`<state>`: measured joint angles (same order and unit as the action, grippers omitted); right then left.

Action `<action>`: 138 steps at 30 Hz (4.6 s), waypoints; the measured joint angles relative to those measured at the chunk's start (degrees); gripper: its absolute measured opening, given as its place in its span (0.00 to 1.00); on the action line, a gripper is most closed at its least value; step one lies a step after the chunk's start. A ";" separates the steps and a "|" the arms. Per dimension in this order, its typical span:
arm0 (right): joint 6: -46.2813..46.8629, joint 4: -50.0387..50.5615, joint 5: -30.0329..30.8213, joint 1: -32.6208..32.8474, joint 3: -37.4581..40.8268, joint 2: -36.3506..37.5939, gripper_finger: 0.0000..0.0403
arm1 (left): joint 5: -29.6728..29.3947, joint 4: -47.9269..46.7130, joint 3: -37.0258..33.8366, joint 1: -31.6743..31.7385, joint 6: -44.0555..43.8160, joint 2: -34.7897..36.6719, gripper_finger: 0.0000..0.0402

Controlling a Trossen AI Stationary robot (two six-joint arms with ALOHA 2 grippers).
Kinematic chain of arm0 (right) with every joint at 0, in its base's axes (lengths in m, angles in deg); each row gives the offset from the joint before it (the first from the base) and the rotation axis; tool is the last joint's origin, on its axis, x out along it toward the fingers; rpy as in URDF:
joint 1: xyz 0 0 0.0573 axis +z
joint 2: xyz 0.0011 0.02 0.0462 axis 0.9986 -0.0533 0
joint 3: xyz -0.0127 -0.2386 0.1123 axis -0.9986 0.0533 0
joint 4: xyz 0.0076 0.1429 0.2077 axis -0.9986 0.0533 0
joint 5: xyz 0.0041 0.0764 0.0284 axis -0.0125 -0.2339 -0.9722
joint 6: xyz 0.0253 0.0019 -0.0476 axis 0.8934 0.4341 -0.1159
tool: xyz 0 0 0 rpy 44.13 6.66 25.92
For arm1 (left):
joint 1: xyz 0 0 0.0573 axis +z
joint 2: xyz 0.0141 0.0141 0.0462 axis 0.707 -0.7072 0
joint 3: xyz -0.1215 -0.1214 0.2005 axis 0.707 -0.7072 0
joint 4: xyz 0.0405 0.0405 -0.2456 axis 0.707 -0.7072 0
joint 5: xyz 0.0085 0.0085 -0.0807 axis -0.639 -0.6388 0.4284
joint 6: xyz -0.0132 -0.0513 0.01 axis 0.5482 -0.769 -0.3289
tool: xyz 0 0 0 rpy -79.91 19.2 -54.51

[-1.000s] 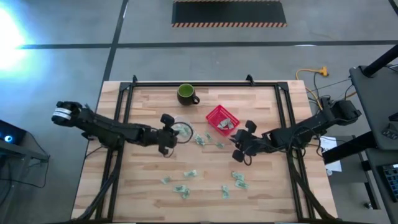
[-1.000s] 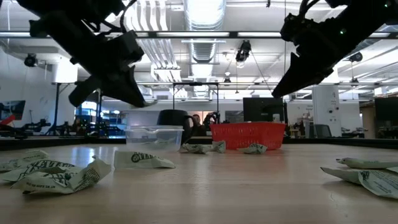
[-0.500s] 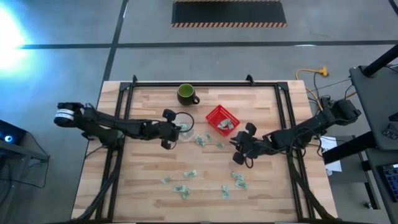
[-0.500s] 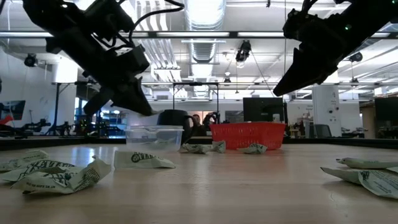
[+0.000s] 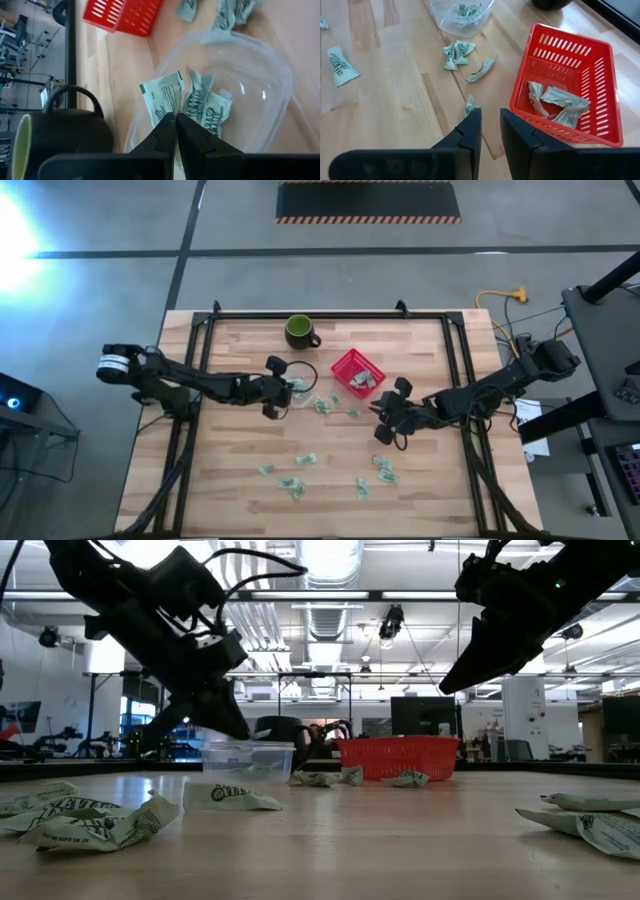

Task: Pick and place items into bin
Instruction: Put the stevia packet into the transparent bin, then put the stevia packet into the red bin

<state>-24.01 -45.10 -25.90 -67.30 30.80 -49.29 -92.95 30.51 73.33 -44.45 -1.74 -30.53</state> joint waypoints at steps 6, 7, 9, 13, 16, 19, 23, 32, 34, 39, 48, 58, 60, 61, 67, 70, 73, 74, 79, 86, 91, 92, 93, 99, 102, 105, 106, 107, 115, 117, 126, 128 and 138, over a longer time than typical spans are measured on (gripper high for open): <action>-0.01 -0.01 0.00 0.00 0.00 0.00 0.14 | -0.04 0.29 0.02 0.24 0.15 -1.11 0.00; -0.02 0.01 0.00 0.00 0.00 0.00 0.14 | -0.04 0.59 0.11 0.24 0.15 -1.11 0.00; -0.02 0.01 0.00 0.00 0.00 0.00 0.14 | -0.03 1.21 0.11 0.22 0.15 -1.01 0.03; -0.02 0.01 -0.02 0.00 0.00 0.00 0.14 | -0.04 1.32 0.11 0.22 0.08 -0.91 0.11; -0.02 0.01 -0.12 0.00 0.00 0.00 0.14 | -0.20 1.32 0.11 0.22 -0.27 -0.90 0.16; -0.02 -0.23 -3.12 0.00 0.00 0.02 0.14 | -2.58 1.29 0.11 0.20 -0.59 -0.87 0.20; -2.87 -3.31 -7.65 1.44 0.09 -0.29 0.14 | -7.49 -0.08 0.11 -0.62 -1.99 -0.42 0.21; -15.06 -10.35 -7.55 6.43 -1.22 -7.72 0.14 | -12.37 -7.01 0.15 -7.04 -5.87 7.16 0.21; -12.62 -9.91 -7.90 6.94 -1.47 -8.73 0.14 | -12.44 -7.88 0.15 -8.94 -7.06 9.60 0.22; -3.49 -5.24 -13.28 8.33 -3.22 -9.91 0.14 | -12.58 -11.71 0.08 -13.16 -10.17 16.39 0.22; 11.84 -0.93 -13.50 16.85 -6.41 -12.47 0.14 | -12.63 -13.24 -0.65 -16.53 -12.51 22.34 0.22; 20.98 4.50 -7.77 24.56 -11.78 -21.47 0.14 | -13.35 -13.60 -0.74 -16.61 -12.53 21.66 0.22; 24.13 8.73 -7.87 24.97 -13.98 -22.80 0.14 | -13.65 -13.97 -0.76 -16.66 -12.51 21.66 0.22; 25.51 11.51 -7.89 25.18 -15.14 -23.27 0.14 | -13.76 -13.74 -0.76 -16.68 -12.50 21.71 0.22; 32.56 21.98 -7.91 26.77 -22.89 -26.03 0.14 | -13.81 -13.92 -0.74 -16.68 -12.16 21.71 0.22; 36.25 24.63 -7.83 28.16 -26.51 -27.72 0.14 | -14.28 -13.96 -0.74 -16.68 -11.98 21.71 0.22; 39.90 29.63 -7.89 29.74 -30.00 -30.16 0.14 | -15.16 -13.95 -0.74 -16.68 -11.17 21.71 0.22; 41.66 31.94 -7.93 30.19 -31.10 -31.09 0.14 | -15.22 -13.87 -0.74 -16.68 -10.97 21.71 0.22; 48.95 40.79 -7.87 31.71 -34.64 -35.03 0.14 | -15.28 -13.76 -0.74 -16.68 -9.42 21.71 0.22; 49.37 40.92 -7.43 31.85 -35.41 -36.76 0.16 | -15.54 -13.28 -0.74 -16.68 -7.72 21.71 0.22; 51.43 40.71 -6.47 31.87 -35.29 -36.76 0.25 | -15.72 -13.11 -0.74 -16.68 -6.45 21.86 0.22; 51.62 40.62 -6.38 31.87 -35.26 -36.76 0.27 | -15.72 -13.01 -0.74 -16.68 -6.43 21.86 0.22; 51.69 40.35 -6.38 31.87 -35.26 -36.82 0.29 | -15.72 -12.85 -0.74 -16.68 -6.41 21.86 0.22; 51.69 39.96 -6.32 31.85 -35.12 -37.69 0.39 | -15.72 -12.28 -0.70 -16.68 -5.97 21.89 0.22; 51.69 39.86 -6.44 31.85 -35.04 -38.30 0.42 | -15.72 -12.28 -0.70 -16.68 -5.95 21.89 0.22; 51.71 39.66 -7.58 31.85 -35.04 -38.65 0.43 | -15.72 -12.28 -0.70 -16.68 -5.95 21.89 0.22; 51.69 39.61 -7.67 31.85 -35.02 -38.89 0.44 | -15.72 -12.28 -0.70 -16.68 -5.95 21.89 0.22; 51.69 39.61 -7.71 31.85 -35.00 -39.00 0.44 | -15.72 -12.28 -0.70 -16.68 -5.95 21.89 0.22; 52.20 39.60 -7.88 31.85 -33.78 -38.99 0.41 | -15.70 -12.30 -0.70 -16.68 -5.95 21.89 0.22; 52.09 39.45 -7.86 31.85 -33.56 -38.99 0.39 | -15.72 -12.30 -0.70 -16.68 -5.95 21.89 0.22; 51.63 39.46 -8.02 31.85 -32.56 -38.76 0.28 | -15.72 -12.30 -0.70 -16.68 -5.95 21.89 0.22; 51.61 39.47 -8.73 31.82 -32.42 -38.73 0.25 | -15.72 -12.30 -0.68 -16.68 -5.95 21.89 0.22; 48.07 40.33 -10.39 31.80 -32.65 -38.39 0.04 | -15.72 -12.30 -0.68 -16.68 -5.95 21.89 0.22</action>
<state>24.06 -4.77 -36.29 -35.50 -1.85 -87.68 -108.67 18.21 72.65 -61.13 -7.69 -8.64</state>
